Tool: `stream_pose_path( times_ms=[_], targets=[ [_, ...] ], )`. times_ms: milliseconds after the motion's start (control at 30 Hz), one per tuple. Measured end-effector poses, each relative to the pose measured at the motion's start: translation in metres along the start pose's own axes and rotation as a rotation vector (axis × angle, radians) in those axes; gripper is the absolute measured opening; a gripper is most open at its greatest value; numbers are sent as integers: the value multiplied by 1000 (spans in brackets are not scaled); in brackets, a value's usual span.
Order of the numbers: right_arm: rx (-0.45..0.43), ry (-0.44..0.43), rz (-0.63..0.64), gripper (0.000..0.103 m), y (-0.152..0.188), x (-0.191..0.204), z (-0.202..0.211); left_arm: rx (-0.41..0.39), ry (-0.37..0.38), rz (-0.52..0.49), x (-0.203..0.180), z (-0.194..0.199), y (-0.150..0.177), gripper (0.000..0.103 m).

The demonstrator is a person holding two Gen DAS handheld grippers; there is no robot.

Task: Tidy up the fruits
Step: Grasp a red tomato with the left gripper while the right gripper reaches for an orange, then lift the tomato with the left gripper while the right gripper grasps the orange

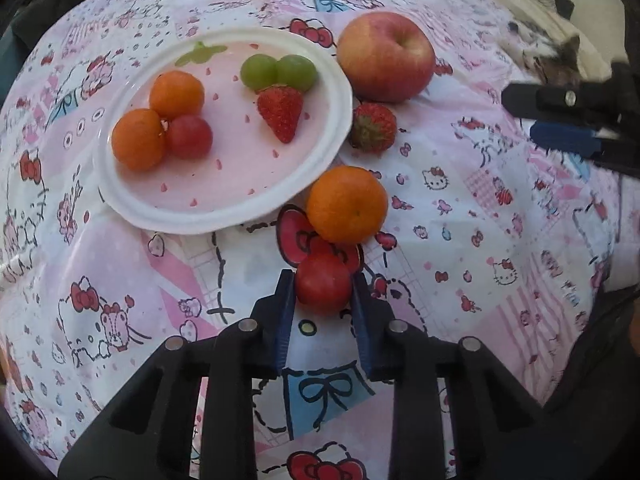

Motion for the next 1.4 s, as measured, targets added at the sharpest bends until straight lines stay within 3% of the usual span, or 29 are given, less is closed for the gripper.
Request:
stream_pose_path(
  times_ms=[300,500,667,767,867,1200,1400],
  targets=[
    [51,-24,92,72,5,30,-16,-80,-26,113,43,31,-9,24],
    [172,-38,259,72,23,75,-50,-105,-57,242,88,46,-15,24],
    [231,30,414,70,36,101,-77,-114,-71,279,105,49,-15,24],
    [237,57,460,64,37,106,-86,-111,-74,288,111,49,-12,24],
    [244,57,478,47,39,108,-92,-112,-78,294,113,48,-11,24],
    [225,-19,461,45,46,103,-69,-117,-66,292,106,48,-17,24],
    [151,-60,419,45,38,101,-39,-150,-65,293,105,57,-23,24]
  ],
)
Point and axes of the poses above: each gripper's, at about its wrist camera, not at the fingertips, and z roughly against the way its jaws point, x to its left, y to its underside, the point moved 8 cm from there along -z, roughly the way its jaws point, and after that the axes turned 9 degrees about z, right-handed, at the moved point
